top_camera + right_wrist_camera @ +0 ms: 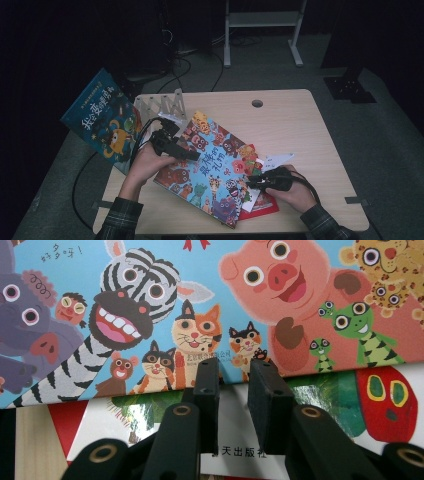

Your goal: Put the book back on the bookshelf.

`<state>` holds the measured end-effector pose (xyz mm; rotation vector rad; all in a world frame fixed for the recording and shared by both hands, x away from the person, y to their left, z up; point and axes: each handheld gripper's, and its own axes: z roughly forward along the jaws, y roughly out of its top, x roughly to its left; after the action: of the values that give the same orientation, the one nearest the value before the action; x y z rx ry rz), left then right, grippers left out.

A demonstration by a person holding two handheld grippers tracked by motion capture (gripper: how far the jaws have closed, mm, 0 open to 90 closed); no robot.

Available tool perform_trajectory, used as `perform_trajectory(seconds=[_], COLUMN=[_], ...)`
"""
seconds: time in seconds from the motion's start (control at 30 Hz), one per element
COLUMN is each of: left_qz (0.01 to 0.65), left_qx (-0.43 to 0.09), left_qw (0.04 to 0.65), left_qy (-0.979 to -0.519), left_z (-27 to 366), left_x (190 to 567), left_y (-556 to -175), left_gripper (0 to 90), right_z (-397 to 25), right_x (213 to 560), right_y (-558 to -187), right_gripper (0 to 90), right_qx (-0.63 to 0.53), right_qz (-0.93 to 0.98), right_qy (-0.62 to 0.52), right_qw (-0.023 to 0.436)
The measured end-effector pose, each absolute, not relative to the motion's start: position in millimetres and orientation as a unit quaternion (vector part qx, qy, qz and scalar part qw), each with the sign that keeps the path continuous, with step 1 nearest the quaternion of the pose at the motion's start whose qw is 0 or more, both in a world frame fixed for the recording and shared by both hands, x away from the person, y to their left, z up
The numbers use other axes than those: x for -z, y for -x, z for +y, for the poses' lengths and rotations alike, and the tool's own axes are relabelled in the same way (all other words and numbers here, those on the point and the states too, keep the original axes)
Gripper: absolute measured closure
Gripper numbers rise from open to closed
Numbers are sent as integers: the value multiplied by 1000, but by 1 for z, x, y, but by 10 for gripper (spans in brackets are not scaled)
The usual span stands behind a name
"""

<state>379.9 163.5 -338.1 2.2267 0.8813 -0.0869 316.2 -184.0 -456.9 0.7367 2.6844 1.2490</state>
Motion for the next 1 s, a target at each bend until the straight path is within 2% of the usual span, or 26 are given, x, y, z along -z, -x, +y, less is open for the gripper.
perform_trajectory(seconds=[0.13, 0.4, 0.6, 0.87, 1.0], left_qz=[342, 337, 333, 325, 326], left_qx=[33, 26, 23, 25, 30], left_qw=[366, 367, 365, 372, 373], left_qy=[-865, -867, -869, -869, -868], left_z=[162, 157, 154, 151, 148], left_x=[335, 323, 312, 295, 290], left_y=[-380, -382, -383, -383, -384], left_gripper=[48, 86, 142, 281, 300], right_z=[-183, -179, -177, -173, -168], right_x=[457, 458, 458, 458, 459], right_y=[-314, -311, -311, -309, -308], right_gripper=[799, 821, 827, 861, 867], right_qx=[-407, -408, -406, -409, -410], right_qz=[882, 881, 883, 881, 881], right_qy=[-233, -230, -226, -227, -222], right_qw=[52, 62, 68, 74, 79])
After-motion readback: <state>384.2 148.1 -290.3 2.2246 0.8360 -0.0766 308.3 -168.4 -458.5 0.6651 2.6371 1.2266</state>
